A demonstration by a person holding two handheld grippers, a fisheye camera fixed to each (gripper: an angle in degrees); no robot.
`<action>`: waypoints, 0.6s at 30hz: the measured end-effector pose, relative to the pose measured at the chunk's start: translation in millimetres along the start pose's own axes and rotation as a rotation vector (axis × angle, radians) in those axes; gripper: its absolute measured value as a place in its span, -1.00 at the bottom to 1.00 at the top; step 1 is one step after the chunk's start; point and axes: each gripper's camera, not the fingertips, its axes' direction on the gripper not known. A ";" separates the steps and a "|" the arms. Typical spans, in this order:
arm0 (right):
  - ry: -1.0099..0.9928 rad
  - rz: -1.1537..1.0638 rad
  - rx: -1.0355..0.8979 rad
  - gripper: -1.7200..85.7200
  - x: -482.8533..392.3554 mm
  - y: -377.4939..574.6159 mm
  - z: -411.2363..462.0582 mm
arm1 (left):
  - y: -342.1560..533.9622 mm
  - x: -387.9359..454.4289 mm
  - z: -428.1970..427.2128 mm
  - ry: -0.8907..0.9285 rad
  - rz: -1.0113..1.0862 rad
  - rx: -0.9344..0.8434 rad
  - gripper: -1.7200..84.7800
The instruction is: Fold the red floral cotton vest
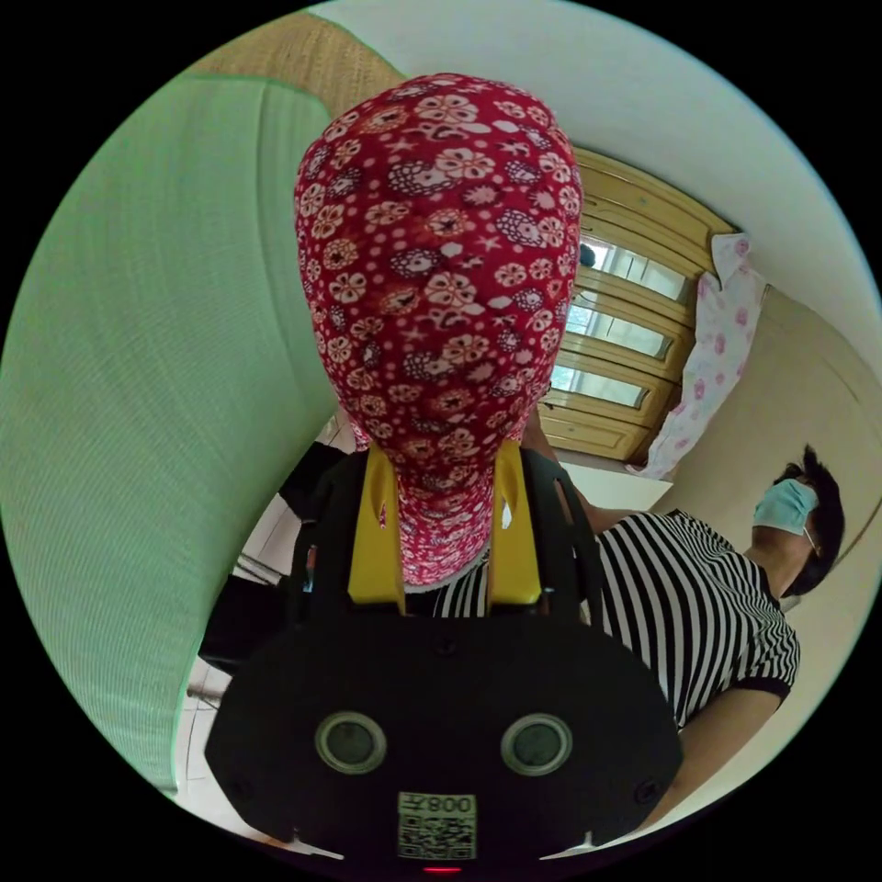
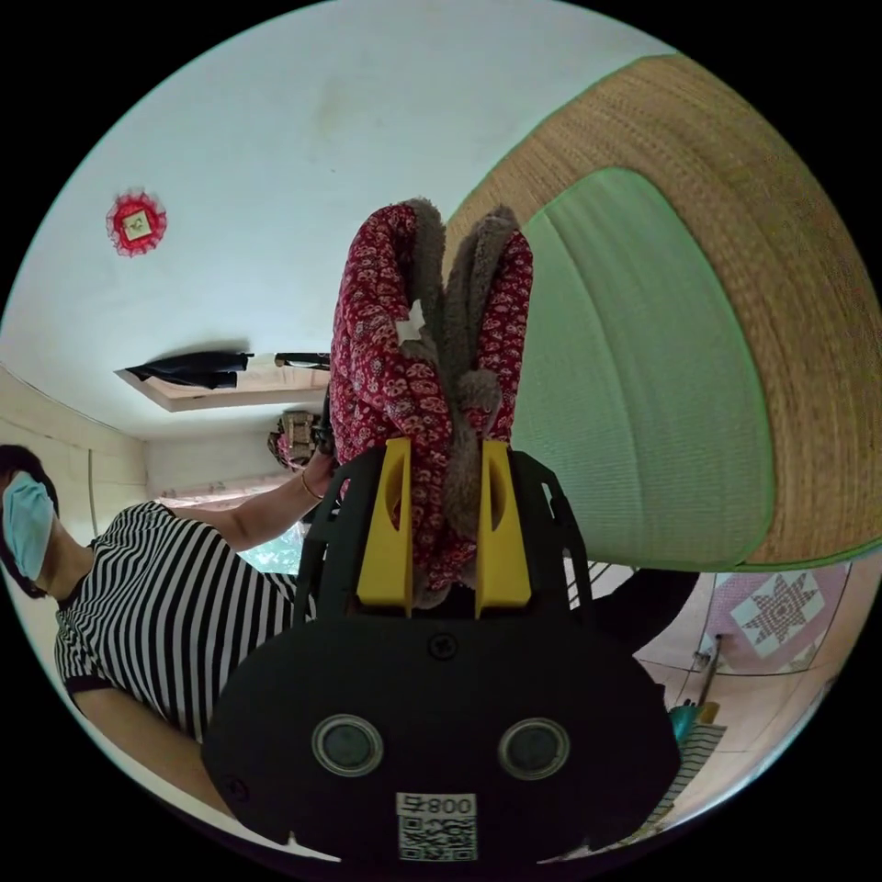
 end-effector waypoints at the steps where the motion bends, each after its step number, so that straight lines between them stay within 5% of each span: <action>1: 0.006 -0.014 0.004 -0.71 8.2 -8.9 -17.5 | -19.1 7.9 7.8 -0.006 0.015 0.004 -0.61; 18: 0.252 -0.255 -0.019 -0.70 133.0 -301.7 -365.9 | -469.9 115.9 146.6 -0.012 0.258 0.230 -0.60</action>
